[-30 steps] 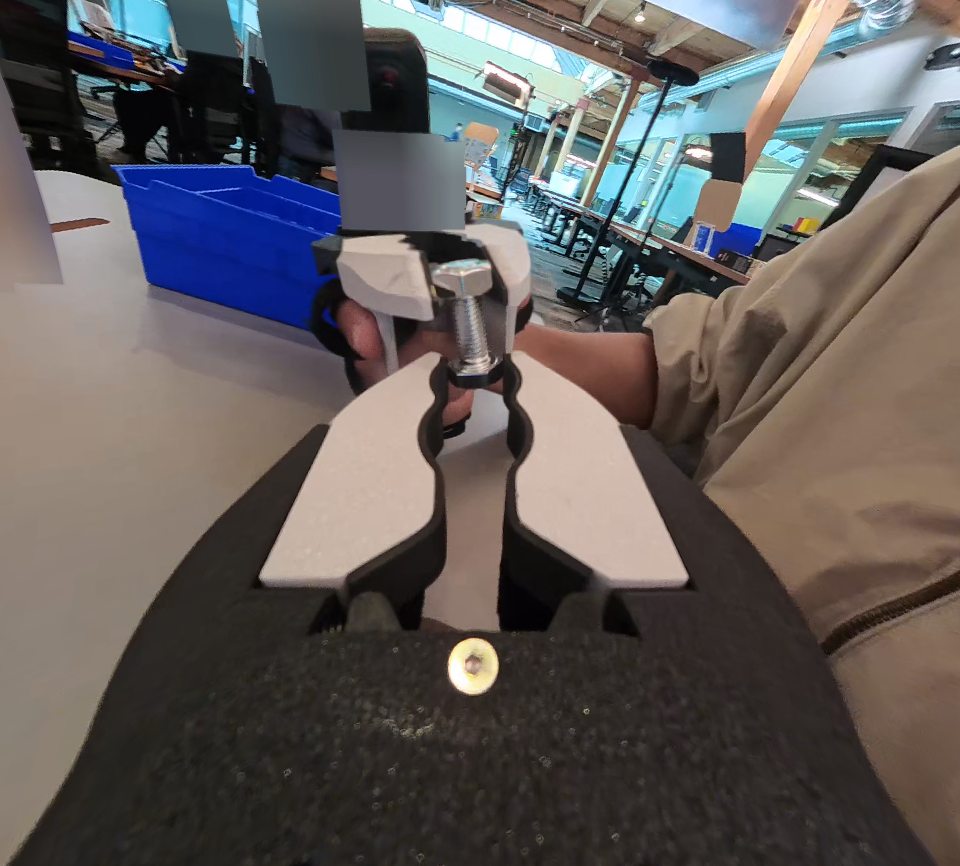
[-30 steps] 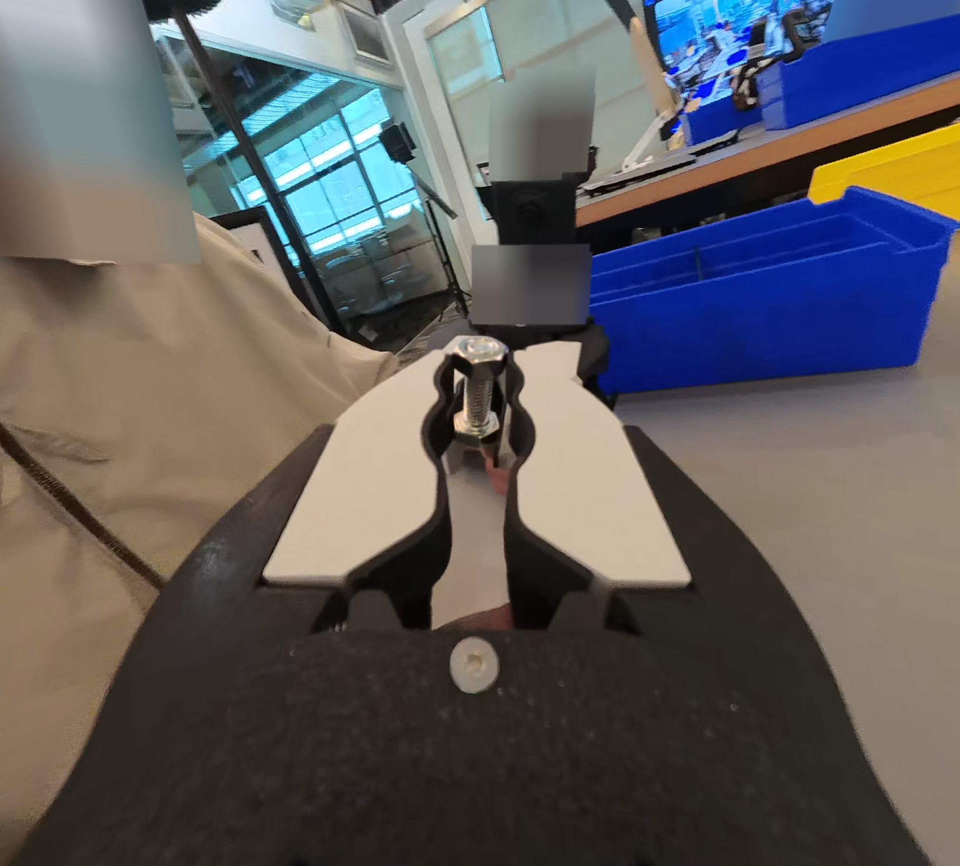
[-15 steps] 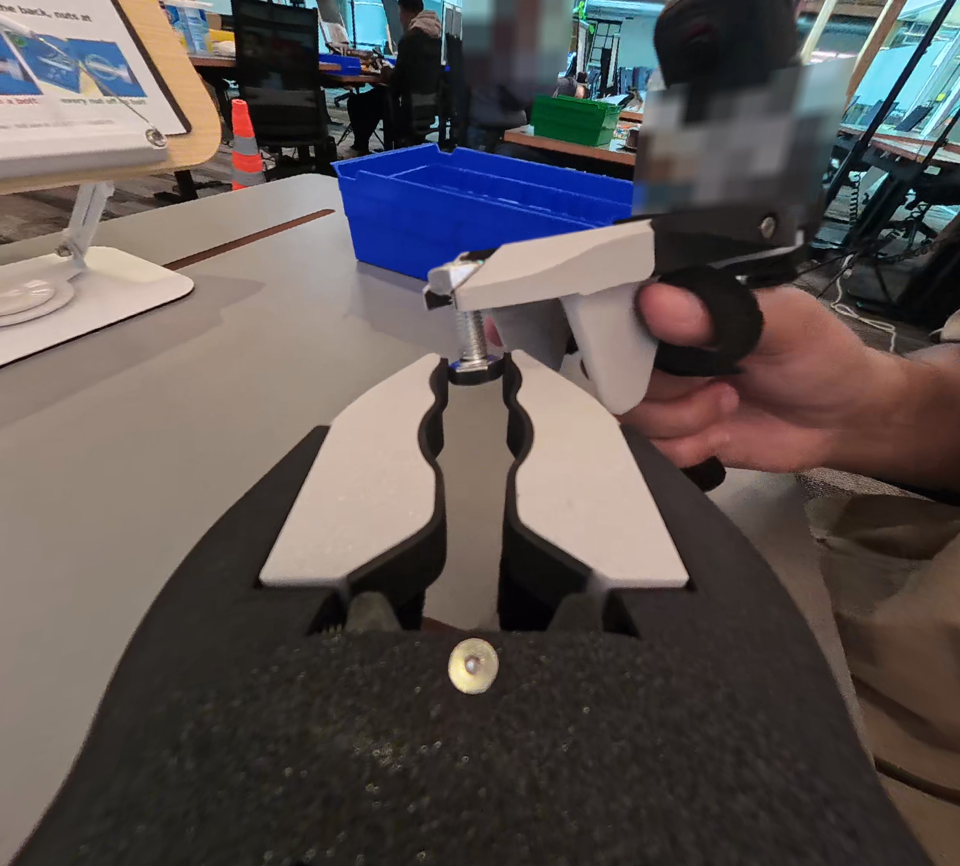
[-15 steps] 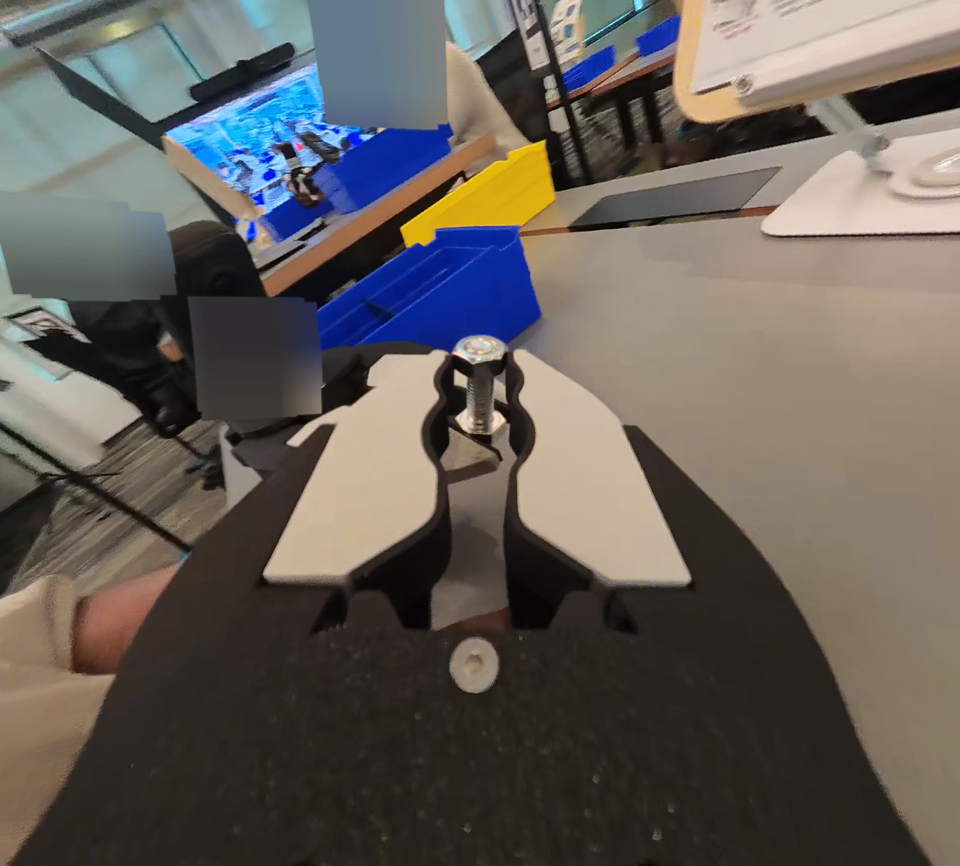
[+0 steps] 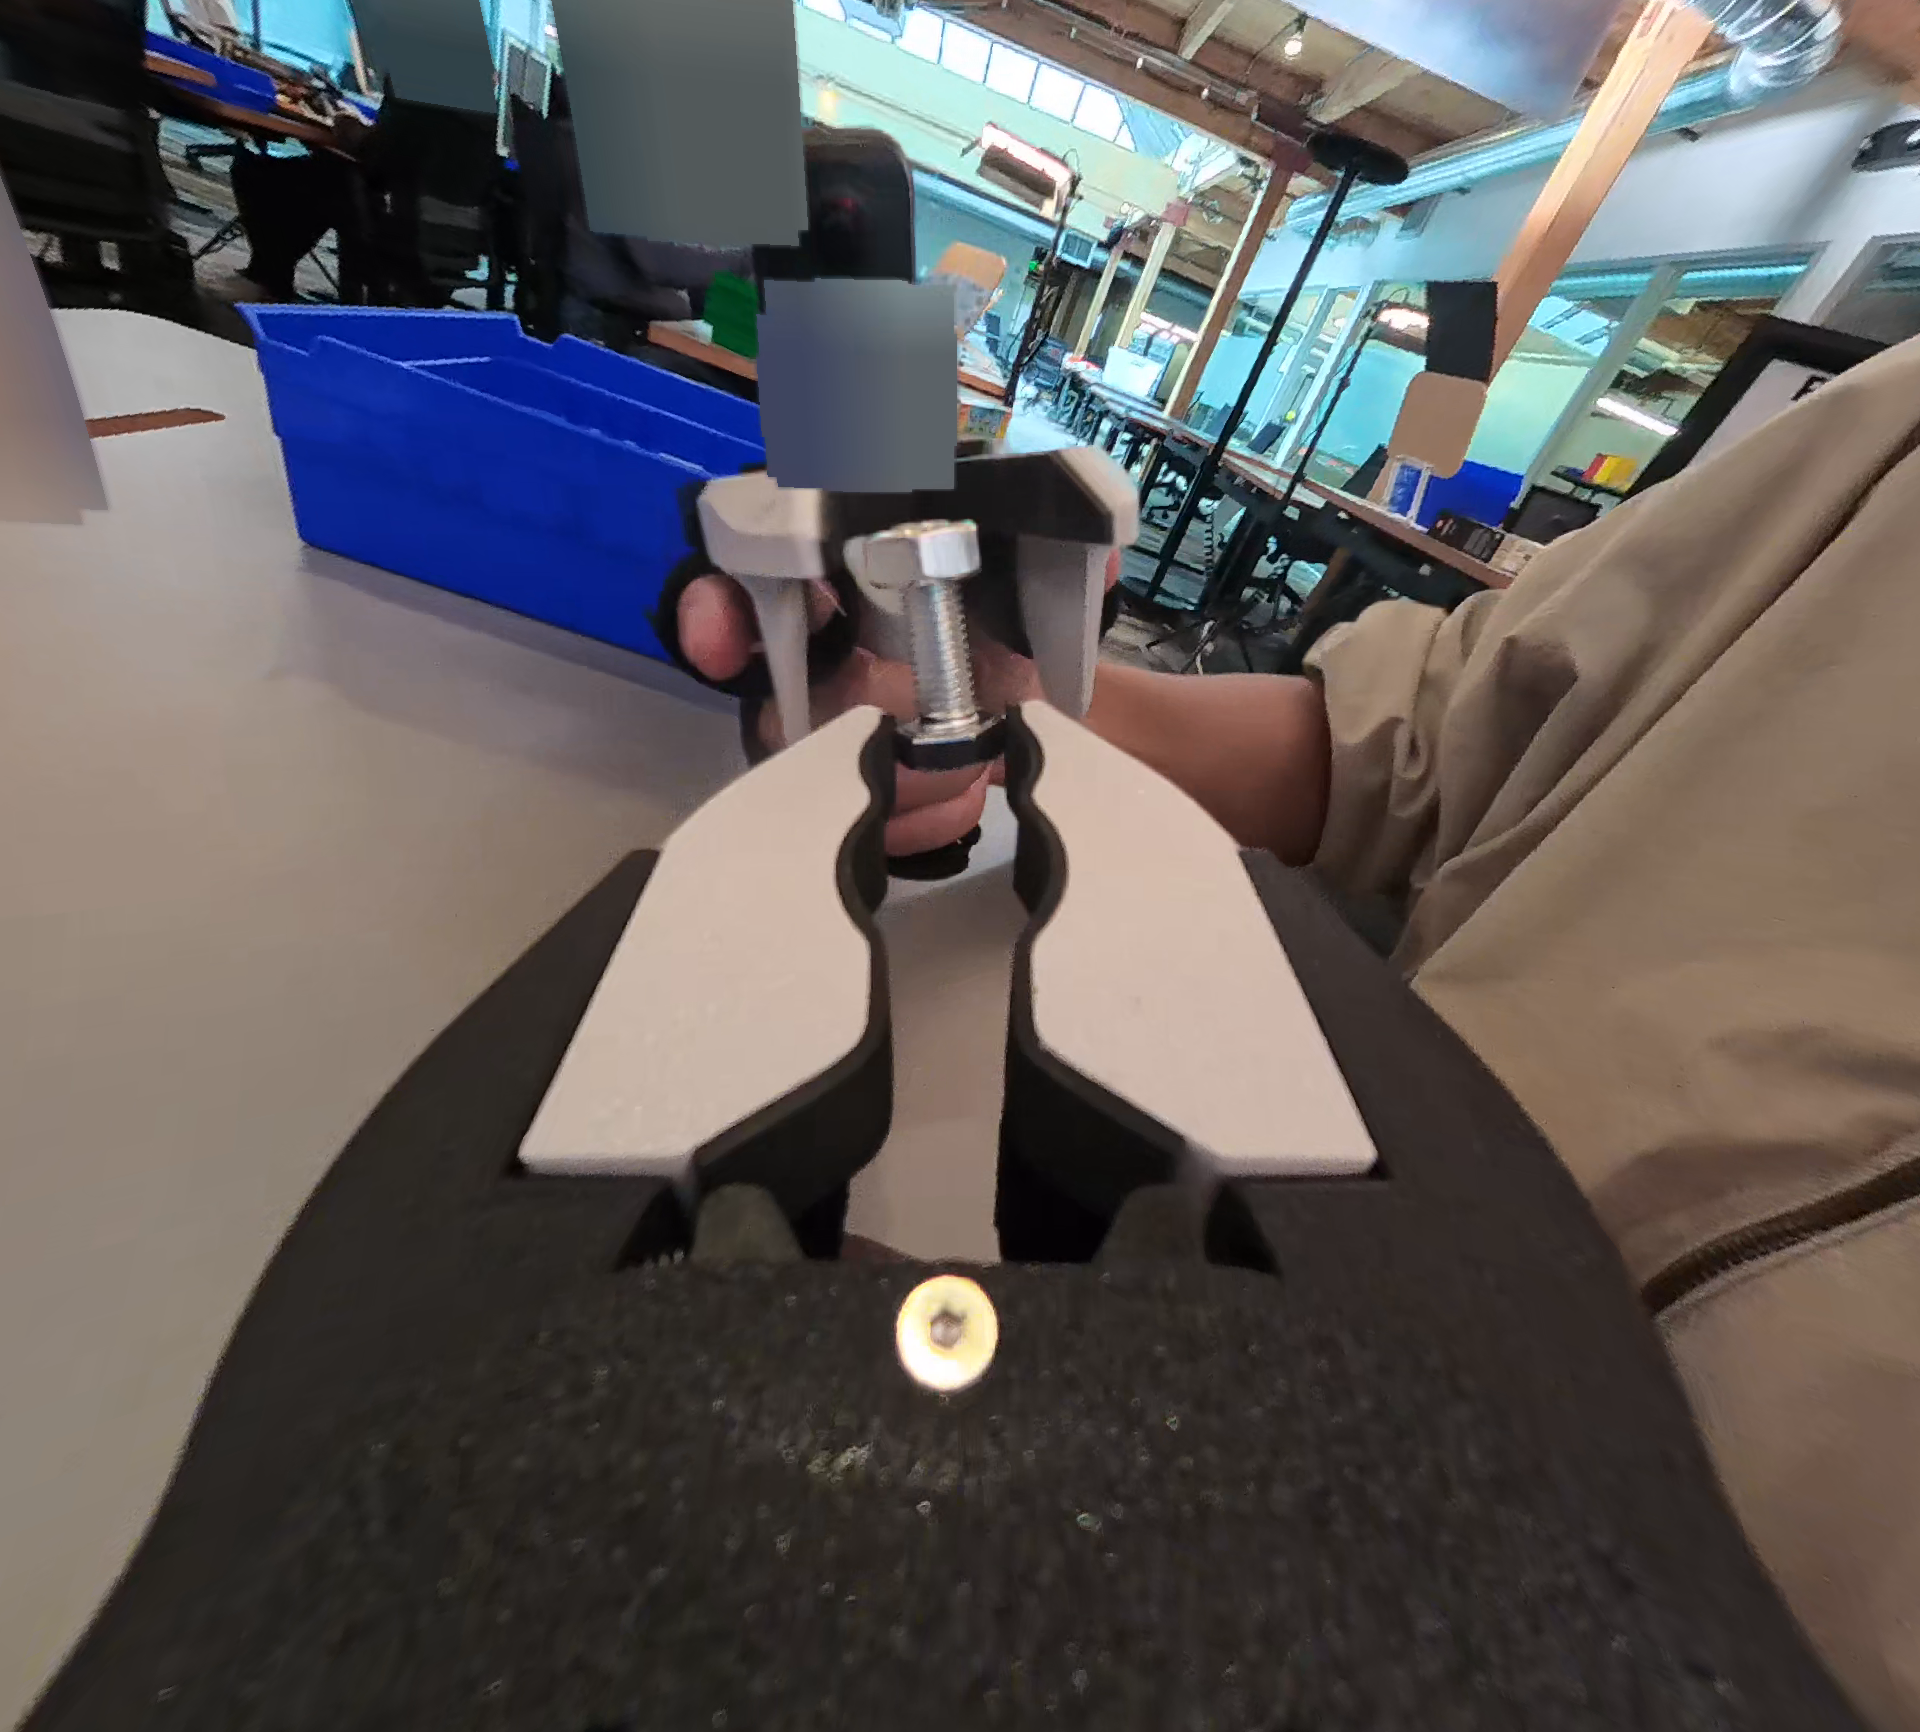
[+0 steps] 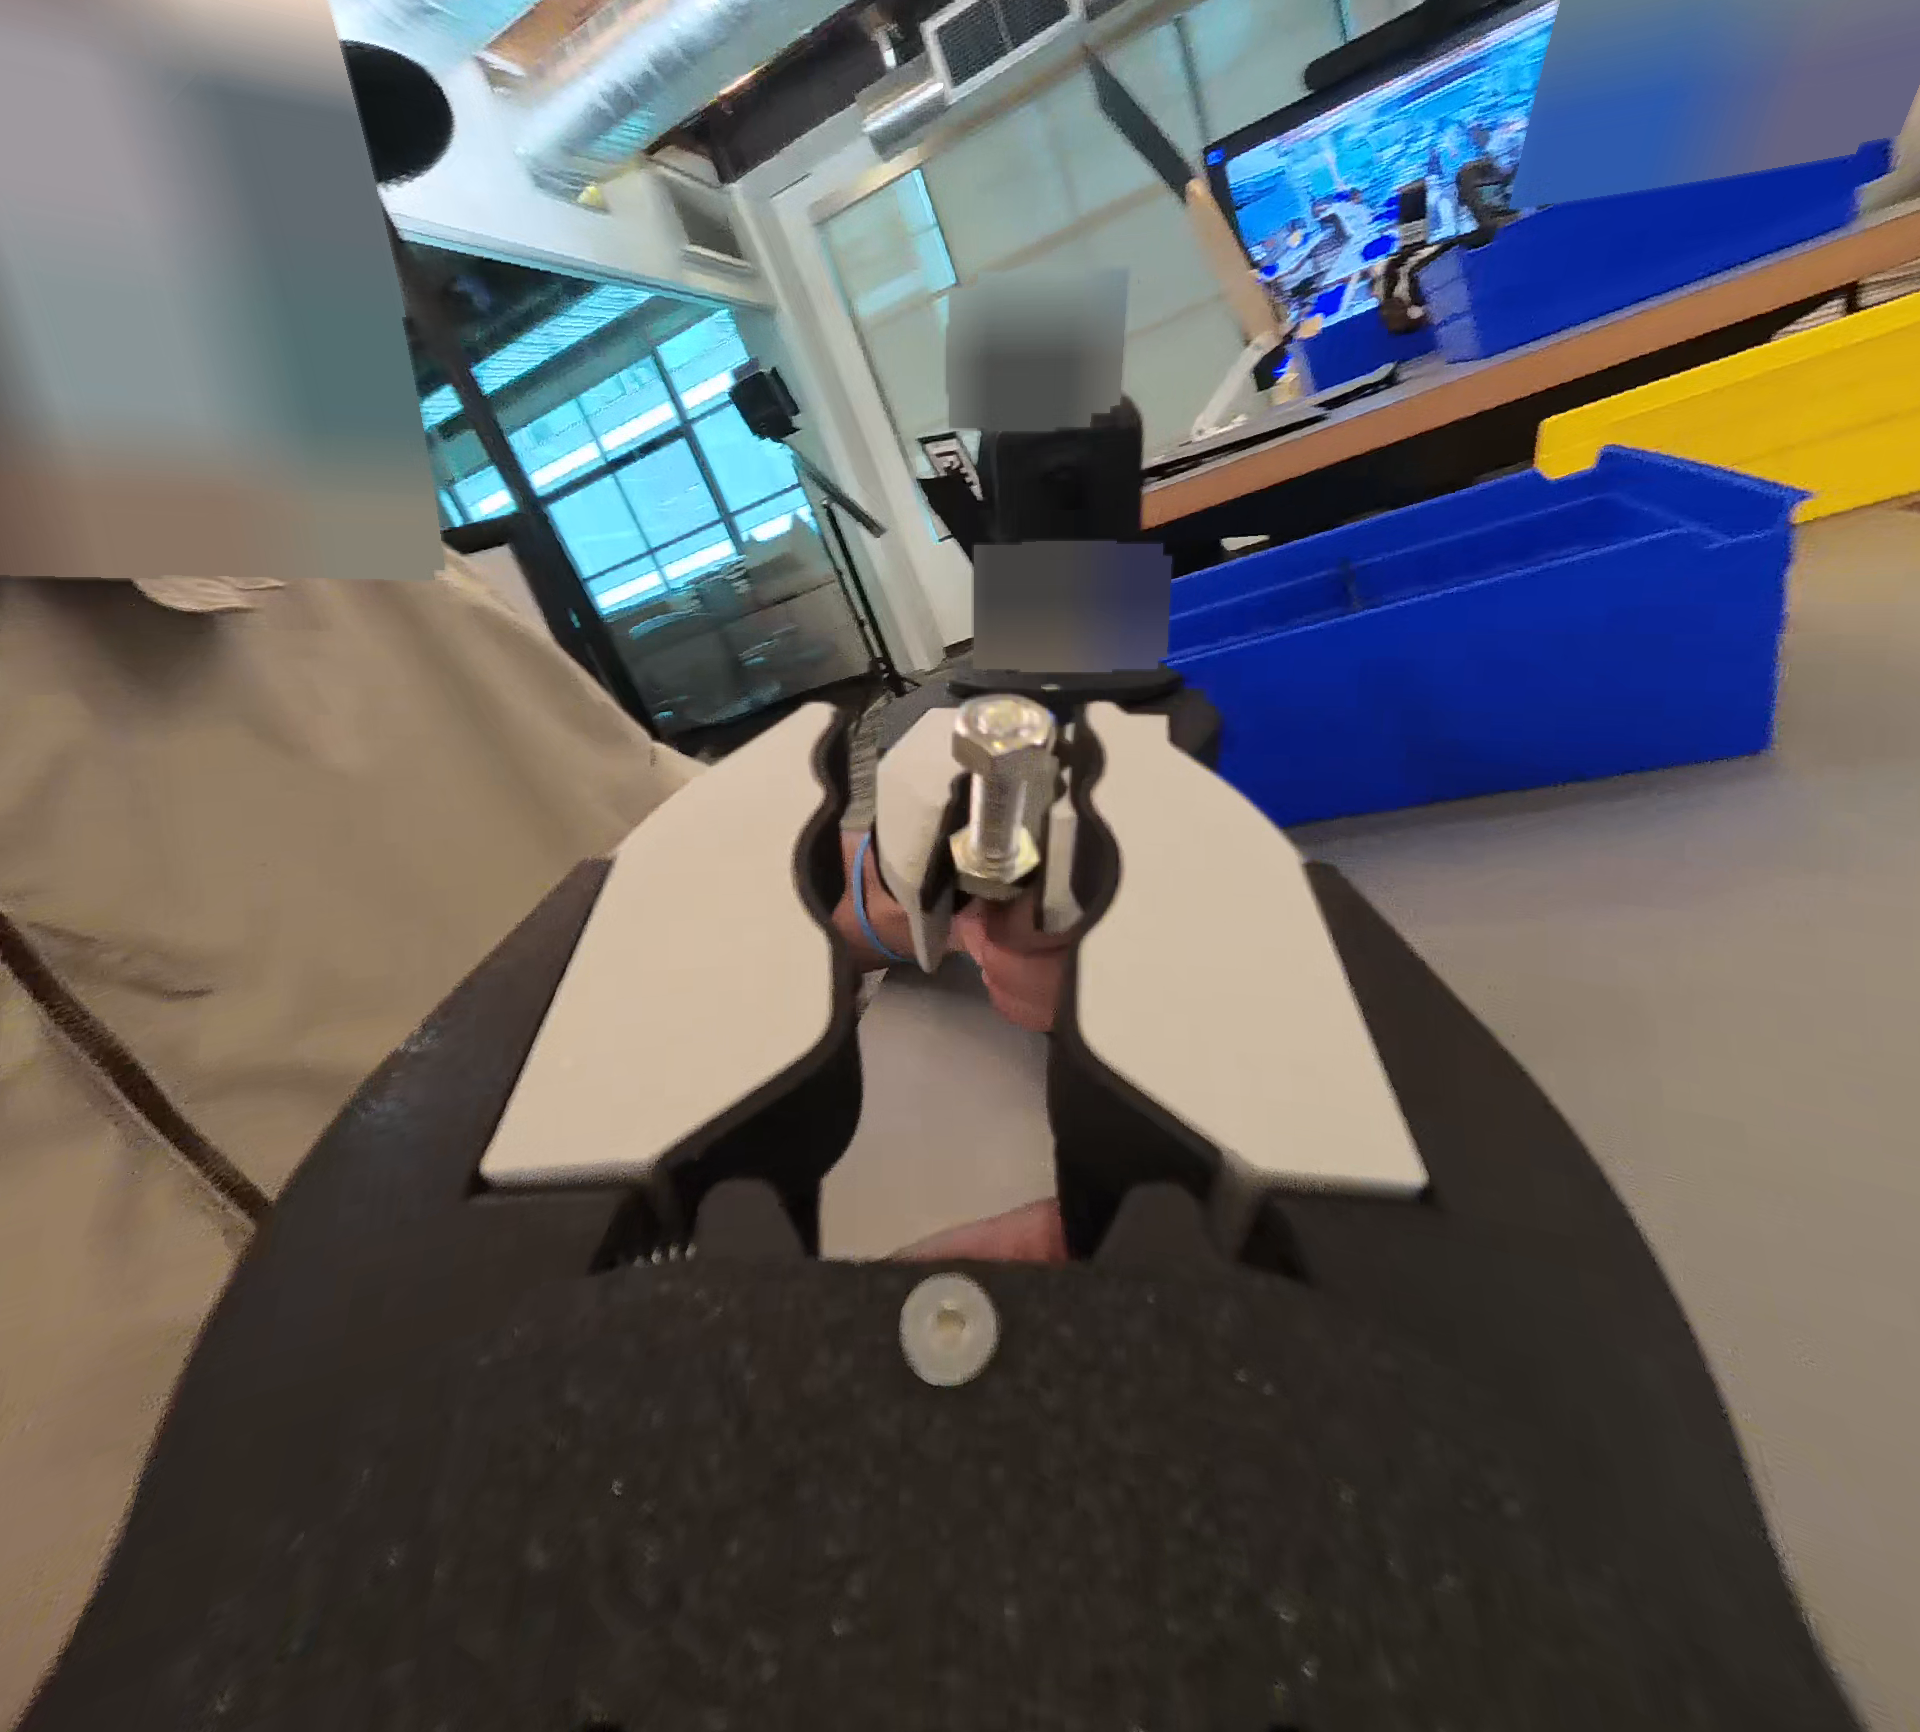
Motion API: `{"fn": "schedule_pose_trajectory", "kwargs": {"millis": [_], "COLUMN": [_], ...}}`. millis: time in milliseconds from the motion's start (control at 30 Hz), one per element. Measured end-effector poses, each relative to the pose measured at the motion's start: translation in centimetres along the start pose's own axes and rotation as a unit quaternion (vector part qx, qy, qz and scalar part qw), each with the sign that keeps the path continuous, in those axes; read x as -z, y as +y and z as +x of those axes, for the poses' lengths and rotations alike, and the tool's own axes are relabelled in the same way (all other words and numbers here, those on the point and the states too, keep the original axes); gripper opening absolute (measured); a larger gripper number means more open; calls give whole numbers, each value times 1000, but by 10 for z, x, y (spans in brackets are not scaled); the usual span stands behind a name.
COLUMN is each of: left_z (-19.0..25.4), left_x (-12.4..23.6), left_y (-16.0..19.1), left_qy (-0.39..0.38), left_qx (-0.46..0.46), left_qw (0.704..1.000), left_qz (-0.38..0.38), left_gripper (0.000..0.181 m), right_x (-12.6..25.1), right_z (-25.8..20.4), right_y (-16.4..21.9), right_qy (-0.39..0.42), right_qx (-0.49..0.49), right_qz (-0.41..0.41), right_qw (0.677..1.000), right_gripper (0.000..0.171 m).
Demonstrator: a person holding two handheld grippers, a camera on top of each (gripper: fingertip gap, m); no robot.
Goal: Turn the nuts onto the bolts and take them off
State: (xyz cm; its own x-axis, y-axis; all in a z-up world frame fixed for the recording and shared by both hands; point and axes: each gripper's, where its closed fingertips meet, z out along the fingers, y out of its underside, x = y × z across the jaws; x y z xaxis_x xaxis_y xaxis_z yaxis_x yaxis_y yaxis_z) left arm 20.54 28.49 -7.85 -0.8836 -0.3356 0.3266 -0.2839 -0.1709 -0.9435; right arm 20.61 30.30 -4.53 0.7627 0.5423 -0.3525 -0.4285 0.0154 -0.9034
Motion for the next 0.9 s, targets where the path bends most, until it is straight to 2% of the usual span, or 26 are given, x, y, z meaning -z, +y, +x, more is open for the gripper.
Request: {"fn": "schedule_pose_trajectory", "kwargs": {"millis": [100,200,300,500,567,633,733,767,833,900], "left_z": [-3,-14,-26,-42,-41,-35,-34,-31,-26,-21], "left_x": [-3,-3,0,5,3,3,2,2,2,2], "left_y": [8,12,10,9,11,7,6,5,2,1], "left_qy": [-13,-61,-109,-194,-192,-176,-159,-147,-126,-100], "left_qx": [-12,-37,-63,-121,-127,-122,-100,-93,-77,-59], "left_qw": [1000,997,991,972,972,976,982,984,989,993], "left_qz": [-23,-38,-36,-48,-55,-38,-31,-27,-15,-8], "left_gripper": [19,19,19,19,19,19,19,19,19,19], "right_x": [-6,-7,-5,7,10,9,7,5,5,6], "right_z": [10,22,33,48,47,42,41,39,36,33], "right_y": [8,12,9,7,9,5,4,3,-2,-2], "right_qy": [28,84,175,377,421,424,395,370,321,272], "right_qx": [13,16,16,-13,-23,-12,-9,-5,14,52], "right_qz": [-25,-34,-7,62,85,94,71,61,40,6], "right_qw": [999,996,984,924,903,901,916,927,946,961], "right_gripper": [18,18,17,18,18,17,18,21,41,49]}}
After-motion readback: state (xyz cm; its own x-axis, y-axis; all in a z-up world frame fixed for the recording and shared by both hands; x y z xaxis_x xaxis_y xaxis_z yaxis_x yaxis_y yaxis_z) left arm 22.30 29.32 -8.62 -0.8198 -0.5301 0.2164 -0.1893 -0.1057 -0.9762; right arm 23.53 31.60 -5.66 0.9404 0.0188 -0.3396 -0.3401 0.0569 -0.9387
